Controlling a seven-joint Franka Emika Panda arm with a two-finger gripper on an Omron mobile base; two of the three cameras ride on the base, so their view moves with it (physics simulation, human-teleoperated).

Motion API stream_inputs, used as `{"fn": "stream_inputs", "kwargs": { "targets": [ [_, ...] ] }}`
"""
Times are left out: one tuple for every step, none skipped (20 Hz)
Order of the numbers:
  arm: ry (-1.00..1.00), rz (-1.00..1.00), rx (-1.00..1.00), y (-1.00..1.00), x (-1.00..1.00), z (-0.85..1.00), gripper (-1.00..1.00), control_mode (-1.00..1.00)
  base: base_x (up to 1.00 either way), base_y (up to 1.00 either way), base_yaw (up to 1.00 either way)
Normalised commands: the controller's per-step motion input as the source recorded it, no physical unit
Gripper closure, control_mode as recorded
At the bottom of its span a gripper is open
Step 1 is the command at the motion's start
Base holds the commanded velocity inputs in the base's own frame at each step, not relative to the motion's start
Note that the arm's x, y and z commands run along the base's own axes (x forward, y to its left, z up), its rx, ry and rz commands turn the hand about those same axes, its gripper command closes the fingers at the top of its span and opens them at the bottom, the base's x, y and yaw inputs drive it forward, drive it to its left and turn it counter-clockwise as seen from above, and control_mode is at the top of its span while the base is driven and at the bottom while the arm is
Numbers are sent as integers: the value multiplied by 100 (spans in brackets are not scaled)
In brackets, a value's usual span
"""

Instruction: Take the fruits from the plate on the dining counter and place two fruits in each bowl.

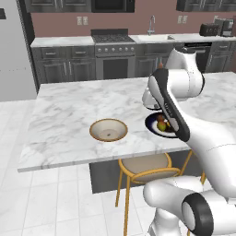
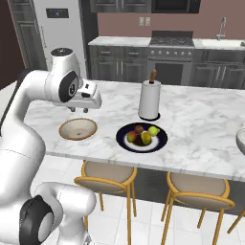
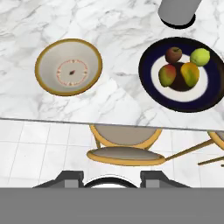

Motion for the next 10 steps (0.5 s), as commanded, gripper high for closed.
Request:
{"fn": "stream_inputs", "kwargs": {
  "targets": [
    [3, 0, 0, -15, 16, 0, -100, -100, 0, 0, 0],
    [10, 0, 0, -44, 61, -14, -100, -100, 0, 0, 0],
    [9, 0, 0, -74, 85, -40, -100, -100, 0, 0, 0],
    [10, 0, 2, -97, 94, -48, -100, -100, 0, 0, 0],
    [11, 0, 1, -100, 98, -51, -100, -100, 0, 0, 0],
    [9, 0, 1, -100, 91, -54, -100, -100, 0, 0, 0],
    [1, 0, 1, -100, 77, -56, -100, -100, 0, 0, 0],
    [1, 0, 0, -100, 79, -46, -100, -100, 0, 0, 0],
    [1, 0, 0, -100, 83, -43, -100, -100, 0, 0, 0],
    [0, 0, 0, -100, 84, -44, -100, -100, 0, 0, 0]
  ]
}}
